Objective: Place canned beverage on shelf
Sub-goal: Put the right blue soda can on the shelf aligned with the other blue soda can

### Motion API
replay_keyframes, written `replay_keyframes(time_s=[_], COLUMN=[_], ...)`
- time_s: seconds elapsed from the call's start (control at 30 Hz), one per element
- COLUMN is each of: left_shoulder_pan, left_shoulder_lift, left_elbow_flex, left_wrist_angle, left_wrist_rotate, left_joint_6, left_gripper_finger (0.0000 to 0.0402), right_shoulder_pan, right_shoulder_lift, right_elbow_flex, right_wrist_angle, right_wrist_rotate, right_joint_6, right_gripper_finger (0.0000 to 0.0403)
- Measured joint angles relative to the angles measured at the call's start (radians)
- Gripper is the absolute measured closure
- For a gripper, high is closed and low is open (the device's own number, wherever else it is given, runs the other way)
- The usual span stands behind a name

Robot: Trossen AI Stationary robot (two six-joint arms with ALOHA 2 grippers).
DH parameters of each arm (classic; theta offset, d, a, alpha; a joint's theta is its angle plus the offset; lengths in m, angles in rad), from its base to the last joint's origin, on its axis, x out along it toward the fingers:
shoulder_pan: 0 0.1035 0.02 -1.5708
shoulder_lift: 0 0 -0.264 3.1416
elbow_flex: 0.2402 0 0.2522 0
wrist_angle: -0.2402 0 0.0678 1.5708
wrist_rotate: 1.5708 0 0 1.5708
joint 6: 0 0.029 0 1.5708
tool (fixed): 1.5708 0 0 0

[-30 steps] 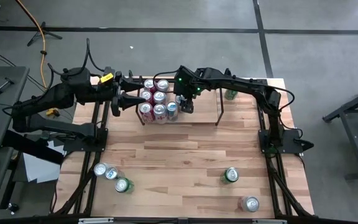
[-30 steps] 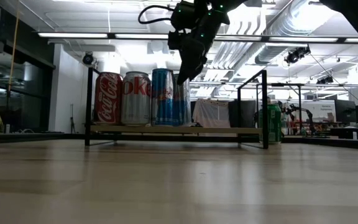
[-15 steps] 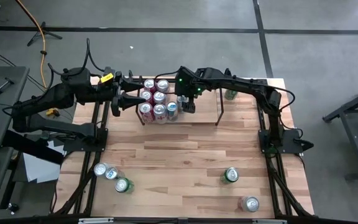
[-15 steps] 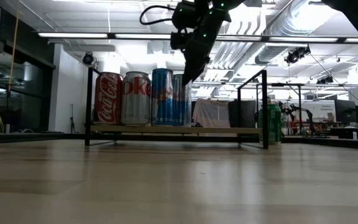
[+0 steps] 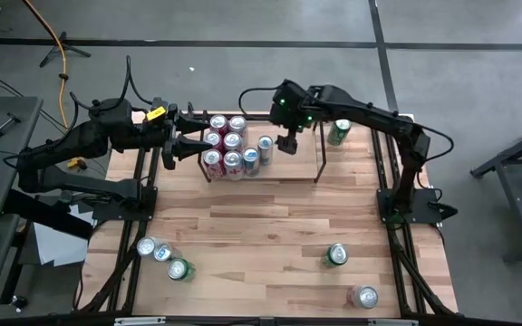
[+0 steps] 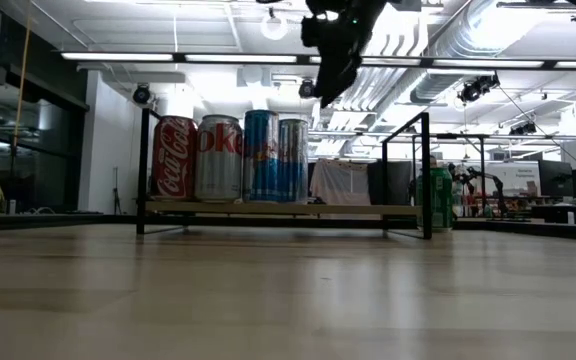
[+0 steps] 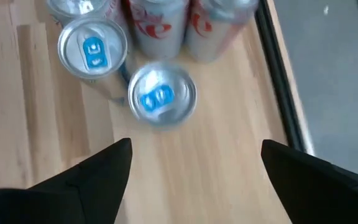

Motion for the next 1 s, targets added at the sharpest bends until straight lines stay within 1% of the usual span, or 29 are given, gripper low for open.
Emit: replay_keyframes(time_s=[0.1,0.17,0.23,0.33,0.4,0.47,0.6,0.63,0.67,0.77,0.9,1.0], left_shoulder_pan=[0.000,0.000,0.000,0.000,0.000,0.000,0.000,0.000,0.000,0.001,0.001,0.001], left_shoulder_lift=[0.000,0.000,0.000,0.000,0.000,0.000,0.000,0.000,0.000,0.000,0.000,0.000], left_elbow_flex=[0.000,0.000,0.000,0.000,0.000,0.000,0.000,0.000,0.000,0.000,0.000,0.000], left_wrist_angle=[0.000,0.000,0.000,0.000,0.000,0.000,0.000,0.000,0.000,0.000,0.000,0.000], left_wrist_rotate=[0.000,0.000,0.000,-0.009,-0.010,-0.010,-0.011,-0.011,-0.011,-0.018,-0.032,-0.033], left_joint_6=[0.000,0.000,0.000,0.000,0.000,-0.002,-0.002,-0.002,-0.001,0.000,0.000,0.000], left_gripper_finger=[0.0132,0.0132,0.0132,0.0132,0.0132,0.0132,0.0132,0.0132,0.0132,0.0132,0.0132,0.0132], right_shoulder_pan=[-0.009,-0.013,-0.013,-0.007,0.007,0.022,0.049,0.053,0.057,0.061,0.061,0.061], right_shoulder_lift=[-0.015,-0.017,-0.017,-0.016,-0.016,-0.016,-0.016,-0.016,-0.016,-0.016,-0.016,-0.016], right_elbow_flex=[-0.030,-0.059,-0.099,-0.158,-0.191,-0.220,-0.240,-0.240,-0.240,-0.240,-0.240,-0.240], right_wrist_angle=[-0.058,-0.094,-0.111,-0.074,-0.021,0.046,0.142,0.161,0.179,0.208,0.209,0.234], right_wrist_rotate=[-0.016,0.008,0.007,-0.014,-0.014,-0.002,0.014,0.032,0.053,0.073,0.067,0.063], right_joint_6=[0.026,0.037,0.038,0.036,0.039,0.065,0.108,0.112,0.120,0.163,0.183,0.195], right_gripper_finger=[0.0059,0.0059,0.0061,0.0086,0.0125,0.0186,0.0356,0.0378,0.0383,0.0370,0.0397,0.0392])
